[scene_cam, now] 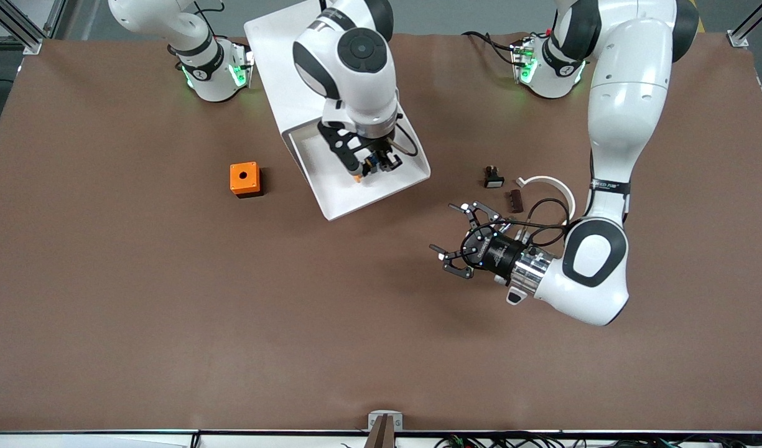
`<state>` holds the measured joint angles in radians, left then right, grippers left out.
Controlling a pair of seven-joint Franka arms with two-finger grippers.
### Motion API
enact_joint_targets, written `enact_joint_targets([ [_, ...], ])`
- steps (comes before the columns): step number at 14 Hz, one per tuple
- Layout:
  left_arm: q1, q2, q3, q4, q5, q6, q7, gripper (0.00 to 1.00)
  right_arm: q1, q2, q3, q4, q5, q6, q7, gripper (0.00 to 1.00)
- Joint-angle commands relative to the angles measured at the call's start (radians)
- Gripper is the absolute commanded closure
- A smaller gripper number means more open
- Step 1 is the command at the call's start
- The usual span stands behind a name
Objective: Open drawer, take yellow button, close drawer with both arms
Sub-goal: 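Grasp the yellow push button inside the open drawer with the right gripper, then place the yellow button on the table with the right gripper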
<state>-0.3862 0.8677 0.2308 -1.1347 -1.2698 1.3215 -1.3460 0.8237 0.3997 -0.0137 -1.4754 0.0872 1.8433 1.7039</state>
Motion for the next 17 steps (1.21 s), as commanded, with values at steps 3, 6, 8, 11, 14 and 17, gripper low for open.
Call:
enact_joint_targets([
  [3,-0.213,-0.087,0.232,-0.007,0.143,0.183,0.234,0.01,-0.268,-0.033,0.006,0.109,0.039,-0.205,-0.486,1.00],
  [6,-0.321,-0.125,0.281,-0.013,0.356,0.264,0.344,0.01,-0.470,-0.044,0.001,0.064,0.023,-0.253,-0.893,0.99],
  [8,-0.377,-0.156,0.280,-0.022,0.504,0.324,0.363,0.01,-0.567,-0.038,0.000,0.020,-0.035,-0.204,-1.080,0.99],
  [11,-0.463,-0.167,0.280,-0.027,0.677,0.436,0.360,0.01,-0.671,-0.036,0.001,-0.092,-0.095,-0.057,-1.275,1.00],
  [14,-0.523,-0.167,0.278,-0.042,0.776,0.490,0.357,0.01,-0.788,-0.022,0.001,-0.204,-0.101,0.146,-1.485,1.00],
  [17,-0.559,-0.164,0.277,-0.043,0.820,0.501,0.360,0.01,-0.871,0.034,0.001,-0.281,-0.101,0.324,-1.624,1.00],
])
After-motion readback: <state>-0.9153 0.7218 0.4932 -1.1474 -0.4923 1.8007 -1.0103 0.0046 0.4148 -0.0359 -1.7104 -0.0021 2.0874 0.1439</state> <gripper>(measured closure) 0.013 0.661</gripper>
